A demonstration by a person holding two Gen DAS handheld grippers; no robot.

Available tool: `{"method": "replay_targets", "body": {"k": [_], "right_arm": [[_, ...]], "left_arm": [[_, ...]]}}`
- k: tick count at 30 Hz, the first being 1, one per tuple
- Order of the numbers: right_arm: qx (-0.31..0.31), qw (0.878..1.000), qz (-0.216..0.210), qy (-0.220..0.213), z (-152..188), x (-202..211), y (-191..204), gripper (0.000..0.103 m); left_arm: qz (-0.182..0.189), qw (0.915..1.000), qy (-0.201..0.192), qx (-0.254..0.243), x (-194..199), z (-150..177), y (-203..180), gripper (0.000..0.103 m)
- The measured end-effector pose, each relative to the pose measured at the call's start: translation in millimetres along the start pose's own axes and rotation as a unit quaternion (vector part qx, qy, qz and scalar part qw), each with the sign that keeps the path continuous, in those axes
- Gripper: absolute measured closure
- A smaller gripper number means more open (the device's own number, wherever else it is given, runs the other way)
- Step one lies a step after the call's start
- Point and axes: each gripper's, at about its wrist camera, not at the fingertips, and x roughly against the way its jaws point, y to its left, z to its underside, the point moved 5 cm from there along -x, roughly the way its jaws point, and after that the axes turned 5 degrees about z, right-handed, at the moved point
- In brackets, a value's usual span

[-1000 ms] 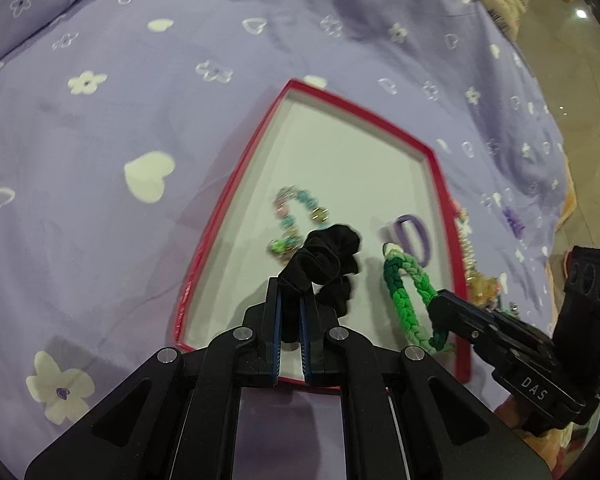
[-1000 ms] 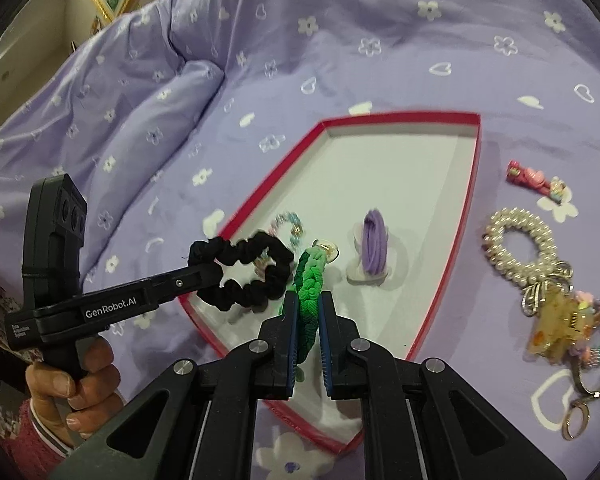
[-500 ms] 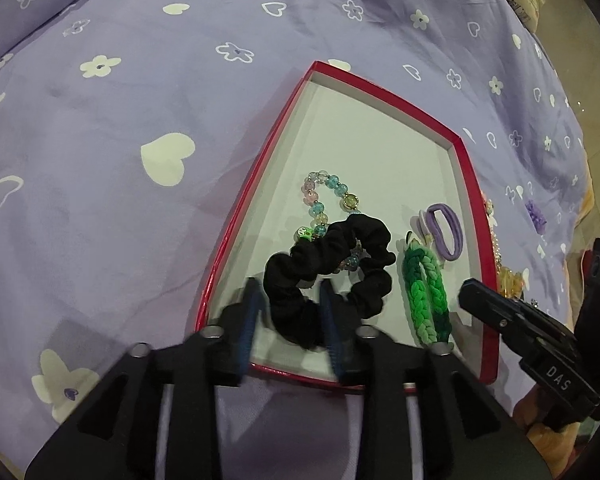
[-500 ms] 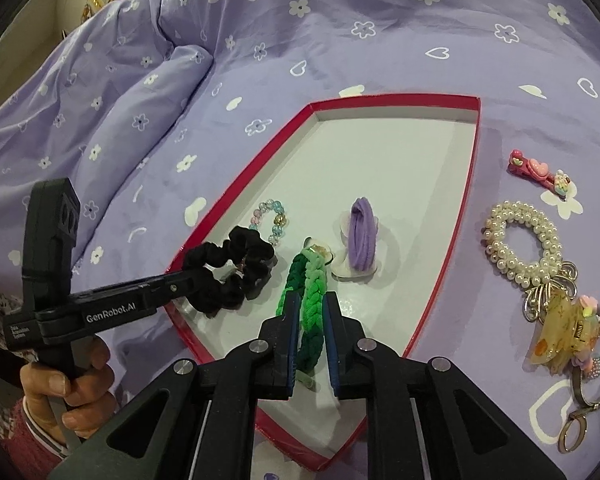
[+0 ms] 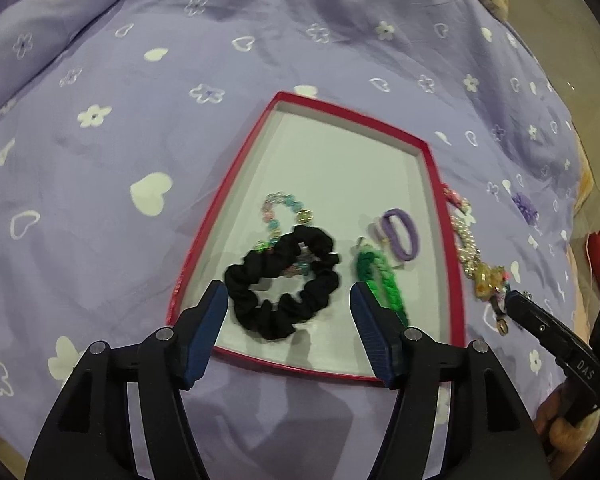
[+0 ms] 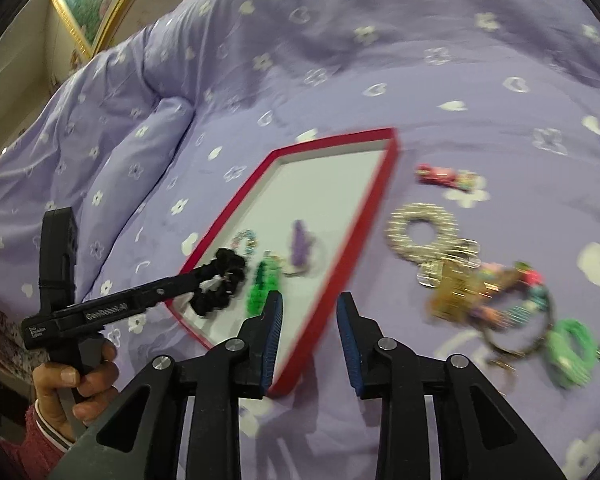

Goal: Organize jewelry
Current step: 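Lower both items into the tray and open both tools, then withdraw both tools from the tray toward the remaining jewelry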

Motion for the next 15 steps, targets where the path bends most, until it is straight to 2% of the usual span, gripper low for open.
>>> {"method": "replay_targets", "body": {"k": [8, 15], "right_arm": [[-0.052, 0.997, 0.048, -0.023, 13.7, 41.5, -62.3, 0.071], [-0.081, 0.993, 0.081, -0.036, 29.5, 70.1, -102.6, 0.070]], "left_arm": [[0.022, 0.9988, -0.006, -0.043, 7.0, -3.2, -46.0, 0.040], [0.046, 0.9957, 0.006, -0.081, 0.6, 3.3, -90.3, 0.040]]}}
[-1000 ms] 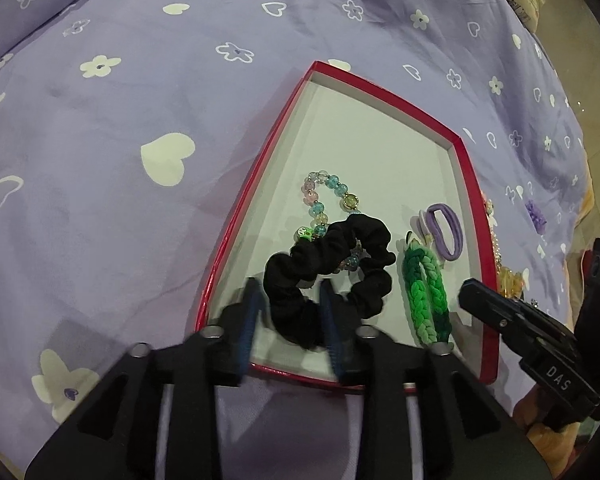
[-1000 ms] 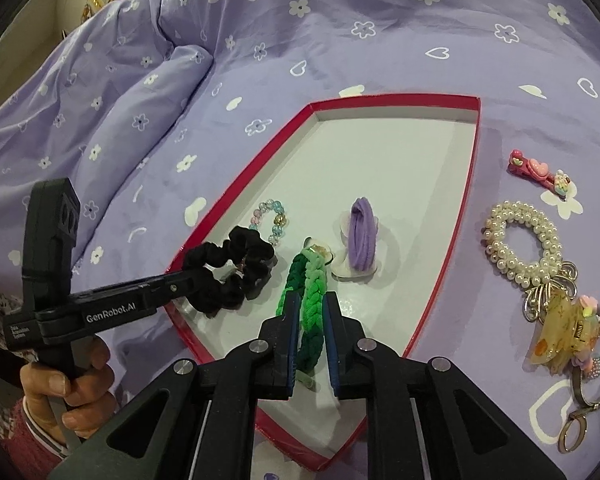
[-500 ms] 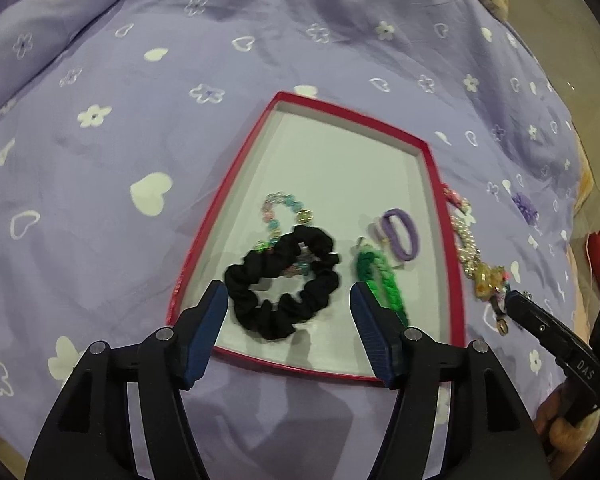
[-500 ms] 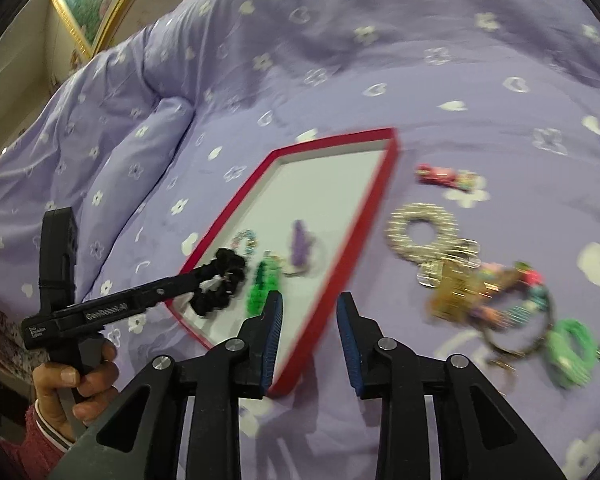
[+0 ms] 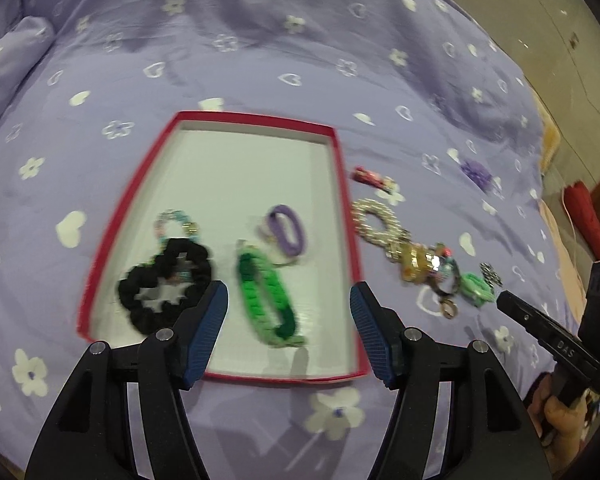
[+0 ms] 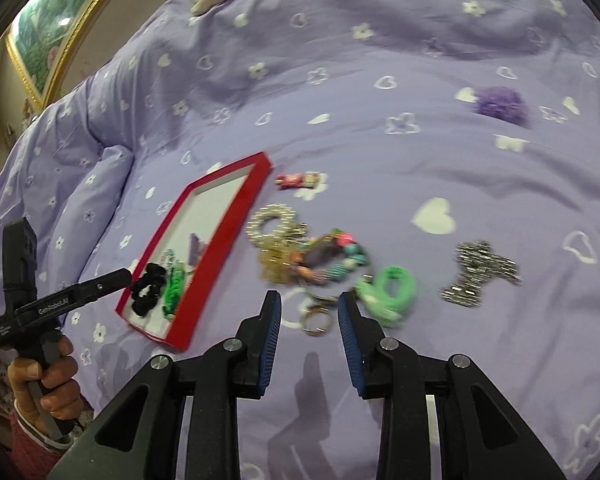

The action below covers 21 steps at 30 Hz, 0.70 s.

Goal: Organize jewelry
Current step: 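Withdraw both tools from the tray toward the remaining jewelry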

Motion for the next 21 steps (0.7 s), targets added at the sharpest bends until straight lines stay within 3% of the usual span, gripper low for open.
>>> {"method": "replay_targets", "body": {"k": [10, 21], "right_arm": [[-0.031, 0.999, 0.032, -0.008, 6.8, 11.7, -43.2, 0.067], [-0.034, 0.996, 0.075, -0.019, -2.0, 10.8, -73.0, 0.056]], "left_arm": [[0.029, 0.9976, 0.033, -0.054, -34.6, -0.3, -60.6, 0.040], [0.043, 0.9912, 0.064, -0.108, -85.2, -3.7, -120.6, 0.038]]}}
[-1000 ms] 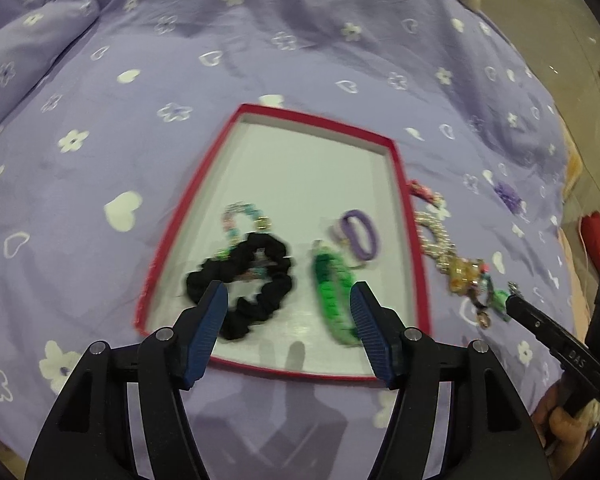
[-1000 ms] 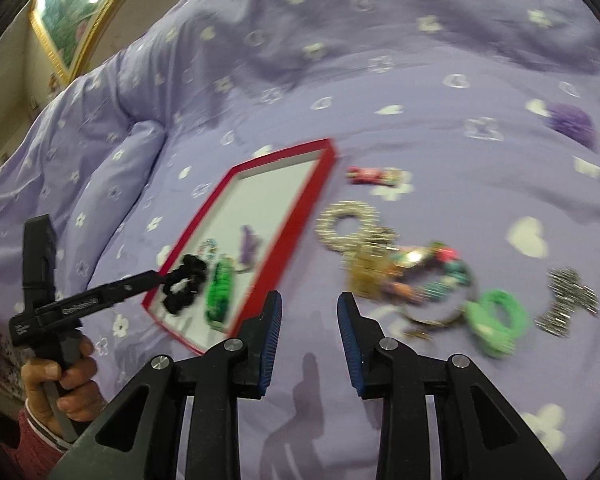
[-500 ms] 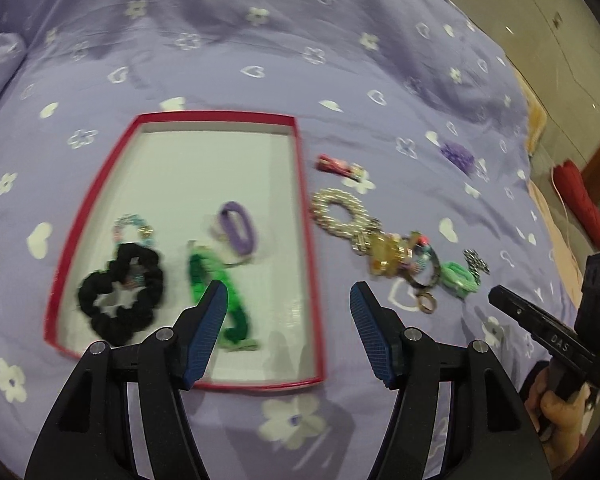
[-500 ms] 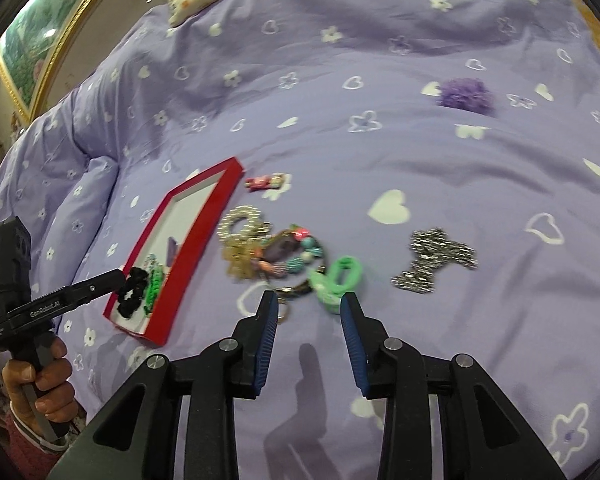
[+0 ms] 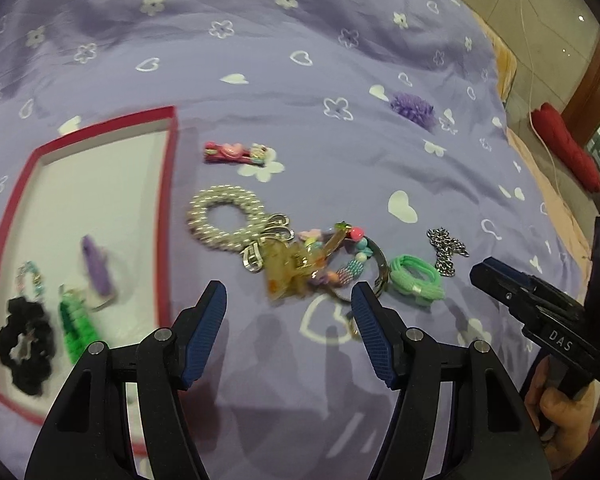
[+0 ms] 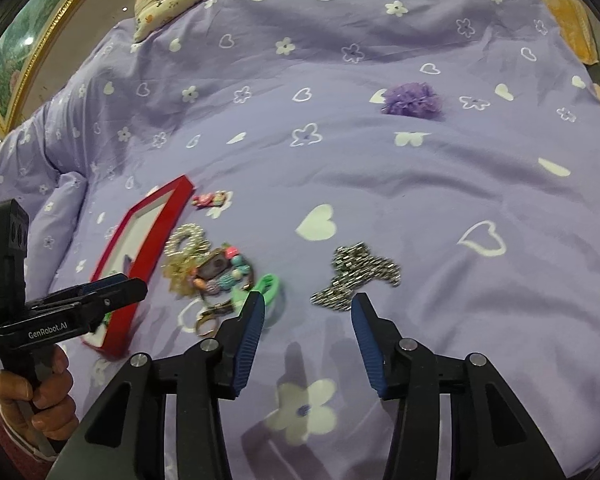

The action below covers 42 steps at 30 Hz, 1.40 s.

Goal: Organize jewelry
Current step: 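Withdraw both tools from the tray toward the remaining jewelry, then grasp the amber claw clip with the left tool while the right tool grasps the silver chain, then carry the claw clip and silver chain with both tools toward the red tray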

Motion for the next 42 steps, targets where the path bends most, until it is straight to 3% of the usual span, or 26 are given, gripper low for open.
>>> {"method": "replay_targets", "body": {"k": [4, 6, 10, 12, 13, 15, 18, 42], "right_arm": [[-0.001, 1.000, 0.020, 0.007, -5.6, -10.6, -11.2, 0.052], [0.001, 1.000, 0.030, 0.008, -8.4, -16.5, -14.7, 0.038], [0.022, 0.998, 0.048, 0.015, -9.5, -32.0, -14.3, 0.036], [0.026, 0.998, 0.046, 0.024, -6.9, -40.6, -13.5, 0.039], [0.029, 0.998, 0.050, 0.025, -5.3, -43.8, -13.1, 0.042], [0.037, 0.997, 0.063, 0.020, -4.5, -45.2, -13.1, 0.063], [0.027, 0.998, 0.062, 0.020, -6.8, -46.2, -18.8, 0.092], [0.034, 0.998, 0.009, -0.043, -31.7, -2.1, 22.3, 0.096]], "left_arm": [[-0.005, 1.0000, 0.005, 0.001, -14.8, -5.6, -1.8, 0.038], [-0.006, 0.9999, 0.009, 0.007, -22.6, -7.8, 0.2, 0.038], [-0.011, 0.9998, 0.016, 0.010, -34.4, -7.6, 4.6, 0.040], [-0.004, 0.9997, 0.020, 0.015, -38.2, -5.0, 8.1, 0.055], [0.003, 0.9996, 0.021, 0.018, -38.9, -4.7, 8.9, 0.057], [0.014, 0.9995, 0.017, 0.022, -38.1, -4.4, 10.5, 0.067], [0.015, 0.9996, 0.011, 0.019, -36.6, -4.7, 10.6, 0.068], [0.019, 0.9978, -0.054, 0.032, 35.0, -5.9, 32.5, 0.068]]}}
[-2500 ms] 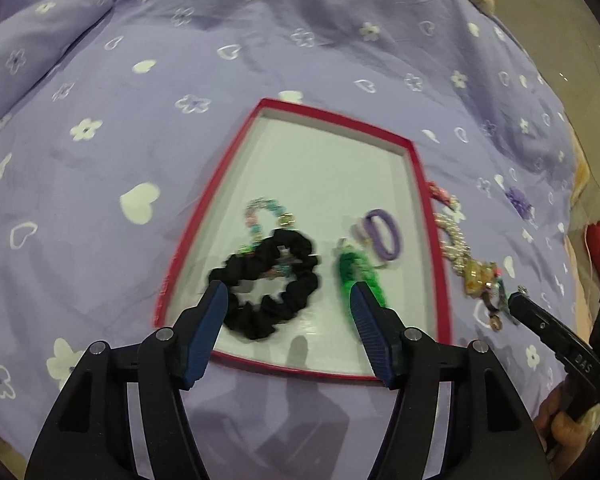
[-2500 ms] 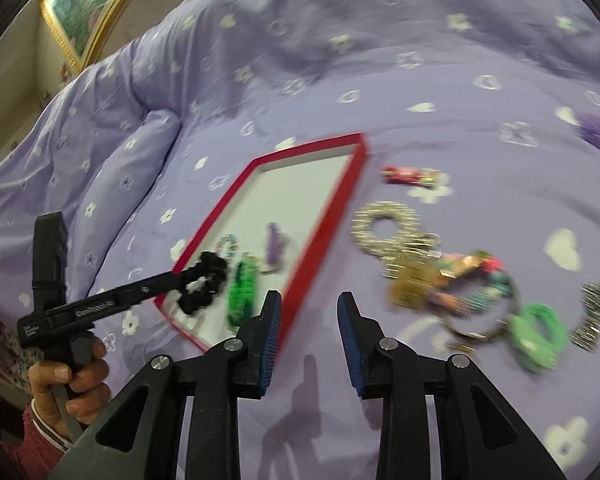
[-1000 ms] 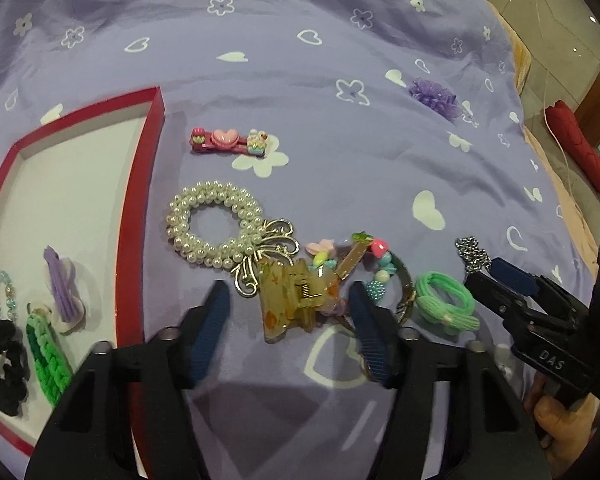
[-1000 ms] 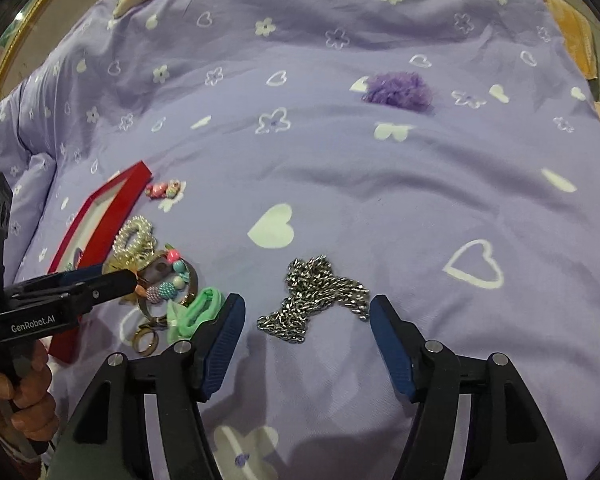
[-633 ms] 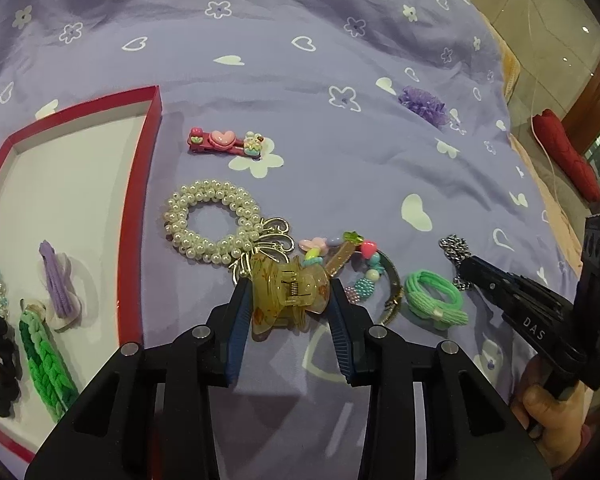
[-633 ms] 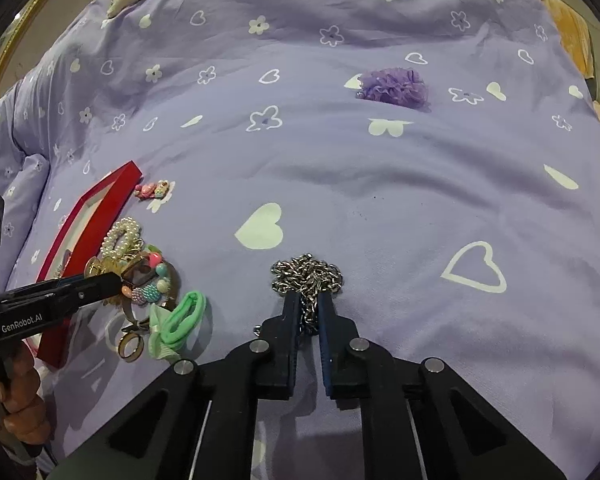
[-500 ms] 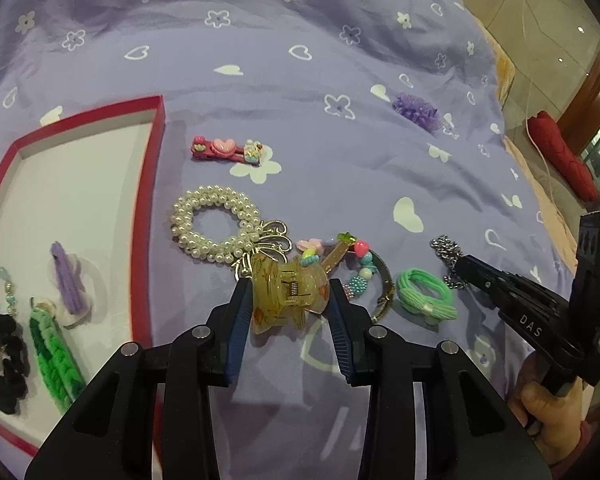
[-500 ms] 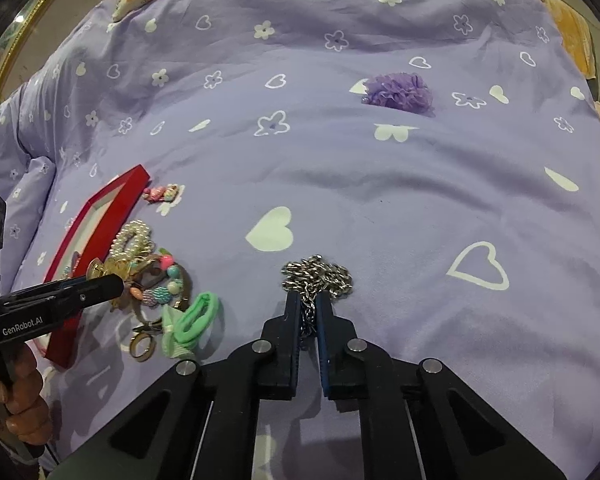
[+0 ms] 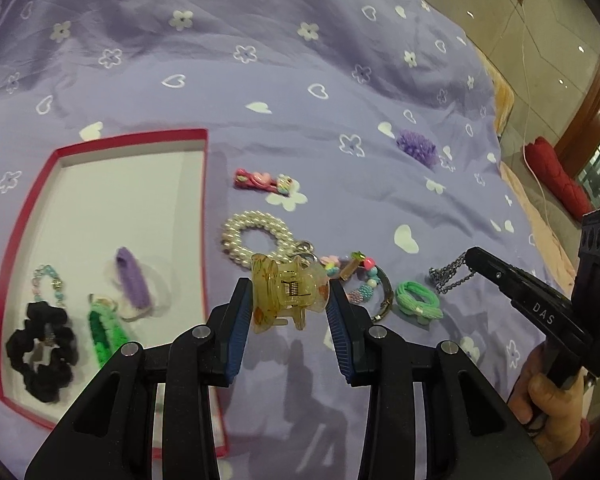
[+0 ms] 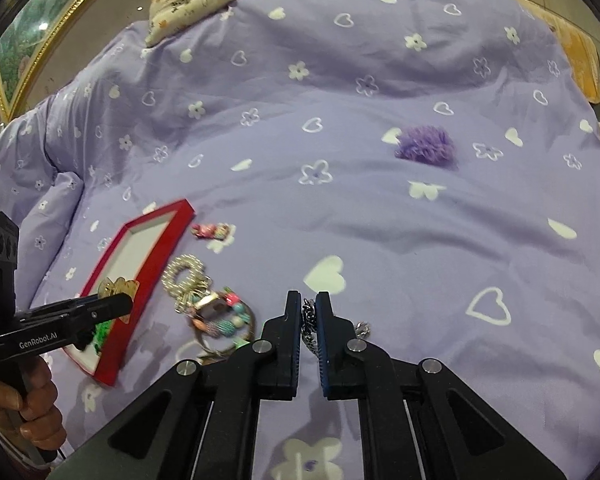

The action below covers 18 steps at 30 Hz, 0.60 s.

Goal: Organize jewelry
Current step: 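Carry the claw clip and silver chain with both tools toward the red tray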

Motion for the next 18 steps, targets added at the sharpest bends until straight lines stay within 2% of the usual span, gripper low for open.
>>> {"method": "replay_targets", "body": {"k": [18], "right_arm": [[0.050, 0.996, -0.066, -0.022, -30.6, 2.8, 83.3, 0.096]], "left_arm": [[-0.031, 0.9979, -0.043, 0.036, 42.7, -9.5, 54.8, 0.068]]}}
